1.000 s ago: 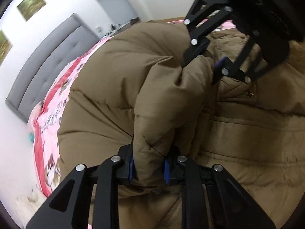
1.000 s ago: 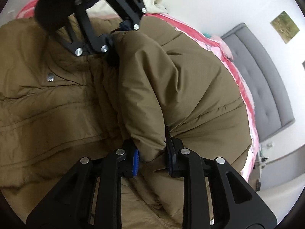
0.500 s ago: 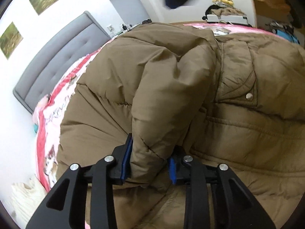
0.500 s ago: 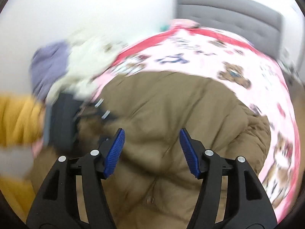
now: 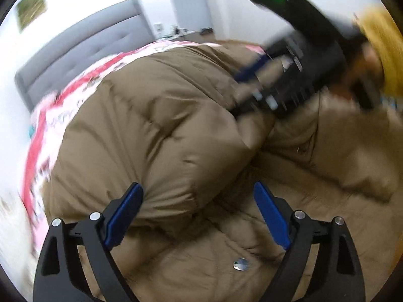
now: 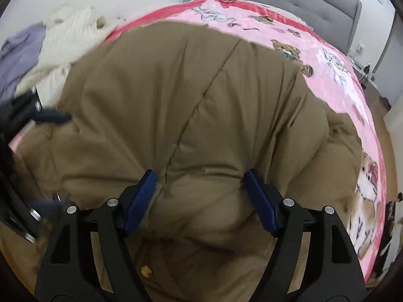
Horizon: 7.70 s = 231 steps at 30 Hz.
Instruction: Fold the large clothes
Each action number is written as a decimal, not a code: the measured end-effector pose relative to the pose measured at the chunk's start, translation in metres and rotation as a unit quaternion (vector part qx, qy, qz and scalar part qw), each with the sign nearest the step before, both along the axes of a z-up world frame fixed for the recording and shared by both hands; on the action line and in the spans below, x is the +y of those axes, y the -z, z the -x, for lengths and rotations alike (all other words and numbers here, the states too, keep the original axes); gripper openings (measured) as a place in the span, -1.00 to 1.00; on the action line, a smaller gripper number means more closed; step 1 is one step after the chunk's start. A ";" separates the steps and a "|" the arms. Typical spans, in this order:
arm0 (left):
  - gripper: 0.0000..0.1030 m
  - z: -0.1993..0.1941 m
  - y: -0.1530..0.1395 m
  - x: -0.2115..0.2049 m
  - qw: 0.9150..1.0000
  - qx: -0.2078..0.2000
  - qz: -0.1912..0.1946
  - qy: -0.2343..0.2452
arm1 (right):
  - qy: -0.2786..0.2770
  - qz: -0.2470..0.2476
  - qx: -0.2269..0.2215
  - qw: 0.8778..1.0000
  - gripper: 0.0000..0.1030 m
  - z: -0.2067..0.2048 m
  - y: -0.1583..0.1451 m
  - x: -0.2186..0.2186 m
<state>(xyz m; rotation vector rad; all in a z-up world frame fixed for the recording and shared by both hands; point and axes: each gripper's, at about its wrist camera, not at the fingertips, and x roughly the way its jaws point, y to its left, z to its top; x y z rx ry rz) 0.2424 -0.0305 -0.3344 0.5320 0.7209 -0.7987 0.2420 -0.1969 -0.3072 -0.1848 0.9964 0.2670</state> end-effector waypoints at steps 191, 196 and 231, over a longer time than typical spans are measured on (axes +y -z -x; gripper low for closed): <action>0.54 -0.135 -0.012 0.004 0.980 0.104 0.096 -0.139 | 0.005 -0.086 -0.113 0.990 0.66 -0.053 -0.022 -0.035; 0.54 -0.109 -0.033 0.006 0.978 0.106 0.109 -0.142 | -0.023 -0.085 -0.135 0.987 0.76 -0.009 -0.035 -0.021; 0.73 -0.252 -0.034 0.046 0.969 0.161 0.072 -0.174 | 0.026 -0.129 0.014 0.991 0.47 -0.160 -0.040 -0.079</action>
